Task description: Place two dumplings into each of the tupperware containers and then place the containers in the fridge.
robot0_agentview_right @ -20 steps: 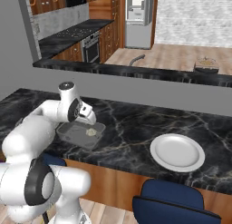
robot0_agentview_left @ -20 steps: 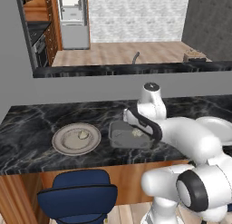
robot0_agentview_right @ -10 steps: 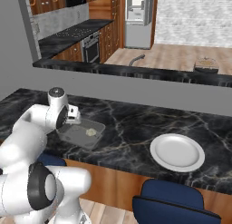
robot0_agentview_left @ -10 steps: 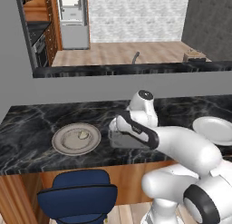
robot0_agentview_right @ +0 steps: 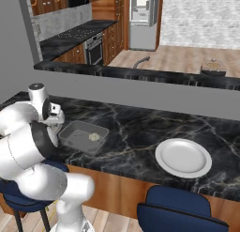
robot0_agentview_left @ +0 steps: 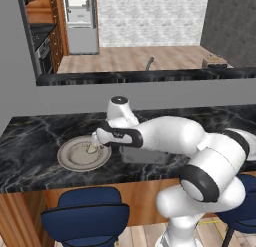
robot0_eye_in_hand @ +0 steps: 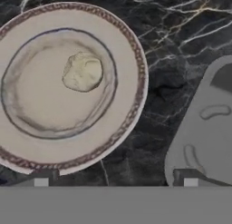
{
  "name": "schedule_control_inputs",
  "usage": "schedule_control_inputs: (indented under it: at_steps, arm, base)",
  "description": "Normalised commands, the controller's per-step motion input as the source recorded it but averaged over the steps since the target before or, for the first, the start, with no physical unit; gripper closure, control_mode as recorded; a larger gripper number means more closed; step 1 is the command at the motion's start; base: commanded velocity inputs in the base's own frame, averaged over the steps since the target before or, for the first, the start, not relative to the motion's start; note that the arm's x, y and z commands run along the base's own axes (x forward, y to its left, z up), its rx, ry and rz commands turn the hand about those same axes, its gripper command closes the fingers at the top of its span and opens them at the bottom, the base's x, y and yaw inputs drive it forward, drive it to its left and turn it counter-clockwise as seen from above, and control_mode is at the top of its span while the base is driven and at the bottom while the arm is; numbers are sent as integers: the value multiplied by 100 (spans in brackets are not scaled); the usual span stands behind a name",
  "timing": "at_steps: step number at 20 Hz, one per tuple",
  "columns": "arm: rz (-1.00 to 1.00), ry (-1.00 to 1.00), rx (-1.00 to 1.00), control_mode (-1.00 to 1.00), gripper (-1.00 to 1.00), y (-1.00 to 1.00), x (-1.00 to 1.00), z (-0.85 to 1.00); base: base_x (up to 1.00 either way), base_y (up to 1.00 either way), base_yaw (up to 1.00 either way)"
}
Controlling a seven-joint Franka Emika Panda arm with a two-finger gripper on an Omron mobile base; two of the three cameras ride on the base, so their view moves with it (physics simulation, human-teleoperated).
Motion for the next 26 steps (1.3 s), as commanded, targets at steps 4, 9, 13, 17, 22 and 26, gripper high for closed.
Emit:
schedule_control_inputs:
  at_steps: [4, 9, 13, 17, 22, 26]
  arm:
    - [0, 8, -13, -100, -100, 71, 39, -5]
    - [0, 4, -13, -100, -100, 43, 37, -29]
    - [0, 3, -13, -100, -100, 13, 31, -56]
    - [0, 2, -9, -100, -100, 0, 30, -63]
    - [0, 0, -2, -100, -100, 1, 44, -35]
    - [0, 0, 0, -100, -100, 0, 40, -15]
  base:
    - [0, 0, 0]
    - [0, 0, 0]
    - [0, 0, 0]
    - [0, 0, 0]
    - [0, 0, 0]
    - [0, 0, 0]
